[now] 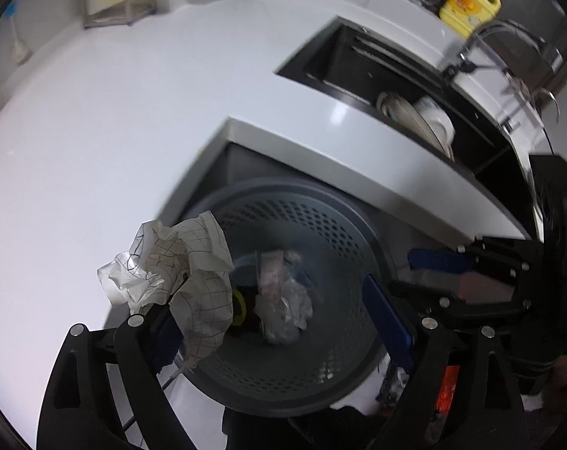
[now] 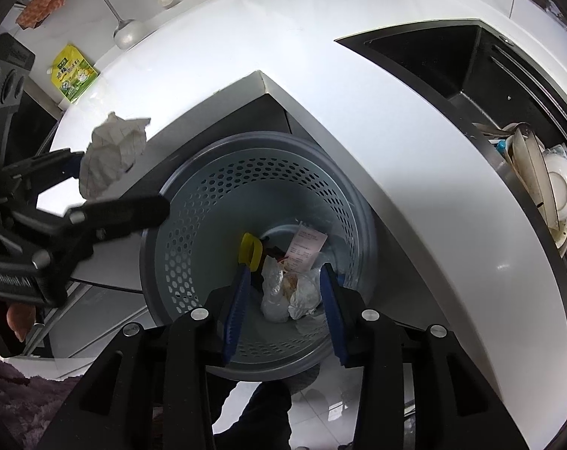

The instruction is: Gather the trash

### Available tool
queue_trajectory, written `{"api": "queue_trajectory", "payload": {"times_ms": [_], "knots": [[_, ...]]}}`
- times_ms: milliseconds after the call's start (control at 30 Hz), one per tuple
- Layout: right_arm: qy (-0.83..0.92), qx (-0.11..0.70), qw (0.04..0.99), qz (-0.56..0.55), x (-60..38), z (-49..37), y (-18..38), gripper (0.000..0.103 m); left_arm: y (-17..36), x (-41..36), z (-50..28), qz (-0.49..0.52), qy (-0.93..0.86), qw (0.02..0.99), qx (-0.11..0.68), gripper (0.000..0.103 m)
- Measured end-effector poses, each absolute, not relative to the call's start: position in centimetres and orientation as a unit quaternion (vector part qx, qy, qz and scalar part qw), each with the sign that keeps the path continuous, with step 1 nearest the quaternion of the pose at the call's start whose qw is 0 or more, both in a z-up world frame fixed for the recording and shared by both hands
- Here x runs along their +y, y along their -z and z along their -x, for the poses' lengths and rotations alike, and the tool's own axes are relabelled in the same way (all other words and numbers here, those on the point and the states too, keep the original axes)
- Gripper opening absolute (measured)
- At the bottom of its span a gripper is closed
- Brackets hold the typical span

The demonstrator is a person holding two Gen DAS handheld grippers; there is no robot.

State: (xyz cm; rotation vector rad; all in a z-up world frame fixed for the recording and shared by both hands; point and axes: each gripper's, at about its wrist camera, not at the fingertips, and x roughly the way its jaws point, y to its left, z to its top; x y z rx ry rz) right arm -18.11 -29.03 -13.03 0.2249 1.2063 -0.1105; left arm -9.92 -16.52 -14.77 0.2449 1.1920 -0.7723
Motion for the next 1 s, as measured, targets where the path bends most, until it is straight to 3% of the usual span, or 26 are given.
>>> {"api": "queue_trajectory", "payload": {"times_ms": [100,200,300,367,433,467,533,633,700,767,1000], "knots": [[0.055,0.564,0.817,-0.106,-29.1,18.4,12.9,0.037,15.3,-17.0,10.4,-0.129,0.357,0.742,0.552,0.084],[0.059,0.563,0.817,-0.107,-29.2,18.6,12.8,0.037,16.2,-17.2,10.3,-0.132,0.356,0.724,0.576,0.07],[0.062,0.561,0.818,-0.109,-29.3,18.9,12.6,0.037,16.7,-17.0,10.0,-0.119,0.35,0.716,0.592,0.072],[0.066,0.56,0.818,-0.109,-29.4,19.0,12.6,0.037,16.9,-16.8,9.7,-0.107,0.346,0.711,0.603,0.082],[0.068,0.561,0.818,-0.112,-29.5,19.1,12.6,0.037,17.0,-16.7,9.5,-0.095,0.346,0.705,0.612,0.082],[0.069,0.559,0.819,-0.112,-29.5,19.2,12.6,0.037,17.0,-16.7,9.5,-0.09,0.351,0.701,0.614,0.079],[0.07,0.558,0.819,-0.113,-29.6,19.2,12.6,0.037,16.1,-17.0,10.1,-0.123,0.353,0.723,0.581,0.045],[0.072,0.557,0.82,-0.114,-29.5,19.2,12.6,0.037,16.0,-17.3,10.1,-0.131,0.364,0.714,0.583,0.038],[0.073,0.554,0.821,-0.114,-29.5,19.2,12.5,0.037,15.9,-17.2,10.1,-0.129,0.367,0.715,0.581,0.039],[0.076,0.551,0.823,-0.116,-29.6,19.2,12.3,0.037,16.0,-16.8,9.8,-0.108,0.37,0.707,0.592,0.048],[0.074,0.515,0.842,-0.145,-30.7,18.8,10.3,0.037,15.9,-15.9,9.5,-0.072,0.392,0.695,0.598,0.065]]}}
